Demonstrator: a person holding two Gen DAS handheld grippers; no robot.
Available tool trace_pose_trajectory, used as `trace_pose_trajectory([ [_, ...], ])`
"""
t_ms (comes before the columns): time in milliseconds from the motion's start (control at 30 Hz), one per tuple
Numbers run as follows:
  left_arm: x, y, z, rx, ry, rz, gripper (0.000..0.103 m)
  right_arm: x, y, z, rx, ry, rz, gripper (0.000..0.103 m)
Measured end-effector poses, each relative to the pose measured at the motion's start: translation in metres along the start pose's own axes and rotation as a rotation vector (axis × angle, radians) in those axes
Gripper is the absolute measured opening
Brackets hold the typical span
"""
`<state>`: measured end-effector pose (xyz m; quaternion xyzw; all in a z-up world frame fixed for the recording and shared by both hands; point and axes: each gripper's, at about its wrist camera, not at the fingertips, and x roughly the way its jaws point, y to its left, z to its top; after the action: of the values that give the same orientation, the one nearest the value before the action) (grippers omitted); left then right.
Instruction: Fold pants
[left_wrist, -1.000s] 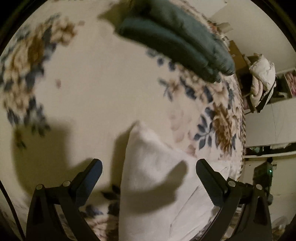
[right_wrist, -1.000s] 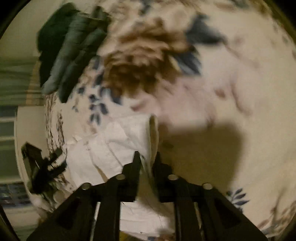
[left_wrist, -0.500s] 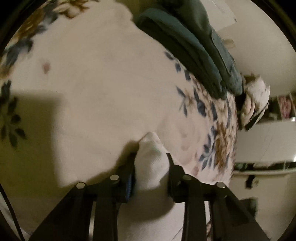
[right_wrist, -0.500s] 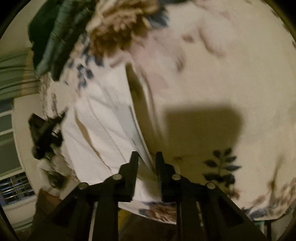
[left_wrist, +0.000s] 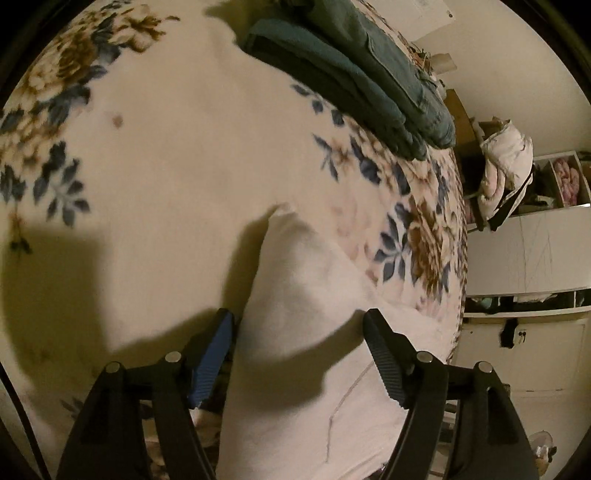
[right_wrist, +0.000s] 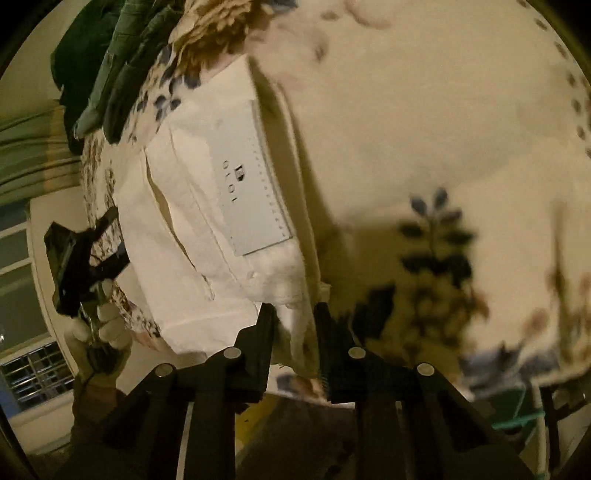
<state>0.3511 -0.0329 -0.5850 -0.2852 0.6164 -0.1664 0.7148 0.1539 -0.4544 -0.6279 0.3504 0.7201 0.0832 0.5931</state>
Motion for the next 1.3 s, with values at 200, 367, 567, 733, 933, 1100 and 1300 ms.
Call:
trace_pose_trajectory([
  [200,0.016,-0.006,0.009,0.003,0.02,0.006,0.073,0.05,-0.011,0.011,0.024,0.126,-0.063,0.044],
  [367,0.031,-0.014,0.025,0.055,0.039,0.023,0.073,0.014,0.01,0.025,-0.083,0.012,-0.046,0.079],
  [567,0.042,-0.022,0.036,0.179,0.016,0.064,0.03,0.01,0.005,0.065,-0.017,-0.151,0.044,0.079],
  [733,0.035,0.008,0.043,0.072,0.006,-0.018,0.021,0.009,0.02,0.08,-0.059,-0.243,0.041,0.018],
  [933,0.024,0.018,0.044,-0.007,0.061,-0.07,0.04,0.014,0.016,0.083,-0.027,-0.11,0.134,0.07],
  [1100,-0.035,0.002,0.011,0.071,-0.089,-0.051,0.103,0.017,-0.007,0.065,-0.029,-0.016,0.139,0.089],
  [1300,0.0,0.012,-0.037,0.036,0.083,-0.066,0.103,0.067,-0.018,0.042,-0.01,0.072,0.291,0.093],
])
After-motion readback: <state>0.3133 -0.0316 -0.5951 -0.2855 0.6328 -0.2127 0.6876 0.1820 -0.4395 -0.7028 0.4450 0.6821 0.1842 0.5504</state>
